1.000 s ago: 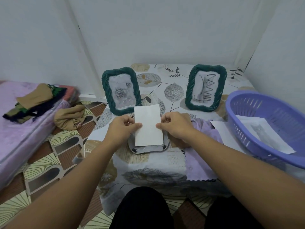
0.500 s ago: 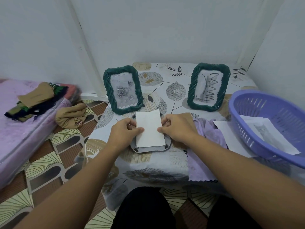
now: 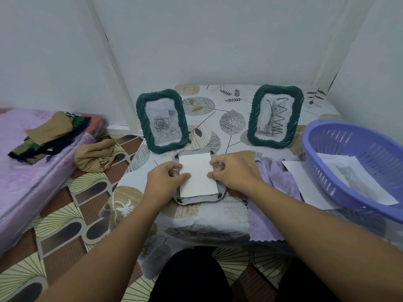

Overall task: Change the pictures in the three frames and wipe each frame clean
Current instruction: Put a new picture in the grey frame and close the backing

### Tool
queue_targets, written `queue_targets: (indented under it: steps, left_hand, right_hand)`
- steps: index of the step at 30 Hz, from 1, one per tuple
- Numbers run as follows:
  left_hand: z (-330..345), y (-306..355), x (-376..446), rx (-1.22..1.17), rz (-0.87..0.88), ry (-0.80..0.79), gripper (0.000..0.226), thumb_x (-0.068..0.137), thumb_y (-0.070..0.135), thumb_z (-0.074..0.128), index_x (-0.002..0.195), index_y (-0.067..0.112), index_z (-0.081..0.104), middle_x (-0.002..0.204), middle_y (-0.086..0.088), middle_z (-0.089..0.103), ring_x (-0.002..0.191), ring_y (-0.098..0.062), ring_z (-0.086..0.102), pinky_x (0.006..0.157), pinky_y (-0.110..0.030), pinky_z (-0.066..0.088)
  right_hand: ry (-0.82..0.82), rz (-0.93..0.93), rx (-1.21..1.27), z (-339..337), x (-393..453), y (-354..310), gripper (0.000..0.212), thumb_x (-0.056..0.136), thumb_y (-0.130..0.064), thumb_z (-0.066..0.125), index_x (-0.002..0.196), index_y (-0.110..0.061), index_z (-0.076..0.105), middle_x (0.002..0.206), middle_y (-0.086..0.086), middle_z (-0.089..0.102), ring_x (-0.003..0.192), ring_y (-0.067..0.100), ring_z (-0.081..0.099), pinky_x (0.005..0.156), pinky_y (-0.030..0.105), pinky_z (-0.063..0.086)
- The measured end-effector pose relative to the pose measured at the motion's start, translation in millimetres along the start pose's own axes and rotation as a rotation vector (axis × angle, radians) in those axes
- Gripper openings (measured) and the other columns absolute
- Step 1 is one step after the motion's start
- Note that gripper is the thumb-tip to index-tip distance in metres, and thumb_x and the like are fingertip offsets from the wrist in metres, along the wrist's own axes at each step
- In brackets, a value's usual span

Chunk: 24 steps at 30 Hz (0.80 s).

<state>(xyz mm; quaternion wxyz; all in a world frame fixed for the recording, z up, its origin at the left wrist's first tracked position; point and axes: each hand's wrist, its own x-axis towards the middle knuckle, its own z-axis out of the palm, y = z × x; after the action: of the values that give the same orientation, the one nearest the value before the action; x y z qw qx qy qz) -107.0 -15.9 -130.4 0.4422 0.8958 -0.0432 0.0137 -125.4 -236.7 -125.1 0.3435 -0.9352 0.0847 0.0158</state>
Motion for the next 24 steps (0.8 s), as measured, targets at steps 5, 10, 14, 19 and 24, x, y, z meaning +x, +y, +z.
queue_targets:
  steps: [5, 10, 14, 19, 24]
  left_hand:
    - [0.6, -1.8, -0.8, -0.019, 0.002, 0.021, 0.029, 0.080, 0.035, 0.086, 0.104, 0.022, 0.076, 0.072, 0.000, 0.070, 0.066, -0.008, 0.061, 0.061, -0.011, 0.042]
    - [-2.3, 0.6, -0.7, -0.016, 0.003, 0.021, 0.027, 0.082, 0.042, 0.083, 0.103, 0.026, 0.075, 0.074, 0.000, 0.068, 0.074, -0.016, 0.064, 0.066, -0.023, 0.044]
    - [-9.0, 0.7, -0.9, 0.049, 0.021, 0.179, 0.022, 0.093, 0.042, 0.070, 0.110, 0.027, 0.070, 0.073, 0.002, 0.066, 0.070, -0.012, 0.062, 0.060, -0.024, 0.041]
    - [-8.3, -8.9, -2.1, 0.079, 0.011, 0.246, 0.029, 0.095, 0.043, 0.066, 0.112, 0.021, 0.076, 0.075, 0.007, 0.068, 0.074, -0.007, 0.063, 0.066, -0.025, 0.045]
    - [-2.9, -8.1, -7.0, 0.109, 0.020, 0.252, 0.028, 0.093, 0.043, 0.069, 0.107, 0.021, 0.080, 0.082, 0.010, 0.071, 0.080, -0.007, 0.064, 0.076, -0.025, 0.046]
  right_hand:
    - [-0.008, 0.022, 0.019, 0.3, -0.1, -0.7, 0.048, 0.071, -0.058, 0.076, 0.115, -0.044, 0.070, 0.109, -0.012, 0.070, 0.114, 0.026, 0.060, 0.101, 0.048, 0.047]
    - [-0.014, 0.011, 0.028, -1.9, -1.8, -1.8, 0.051, 0.069, -0.065, 0.069, 0.114, -0.042, 0.070, 0.098, -0.014, 0.068, 0.106, 0.023, 0.063, 0.097, 0.044, 0.050]
    - [0.141, -0.036, 0.082, -16.7, -10.5, 0.6, 0.016, 0.089, -0.046, 0.070, 0.101, -0.037, 0.070, 0.075, -0.016, 0.063, 0.080, 0.008, 0.063, 0.073, 0.029, 0.047]
    - [0.232, 0.108, -0.053, -43.0, -16.0, 16.0, 0.039, 0.087, -0.042, 0.066, 0.123, -0.028, 0.061, 0.125, 0.004, 0.060, 0.113, 0.026, 0.059, 0.092, 0.037, 0.048]
    - [0.082, 0.290, -0.198, -50.7, -18.7, 29.2, 0.077, 0.081, -0.064, 0.069, 0.138, -0.019, 0.043, 0.137, 0.016, 0.044, 0.125, 0.038, 0.050, 0.099, 0.043, 0.044]
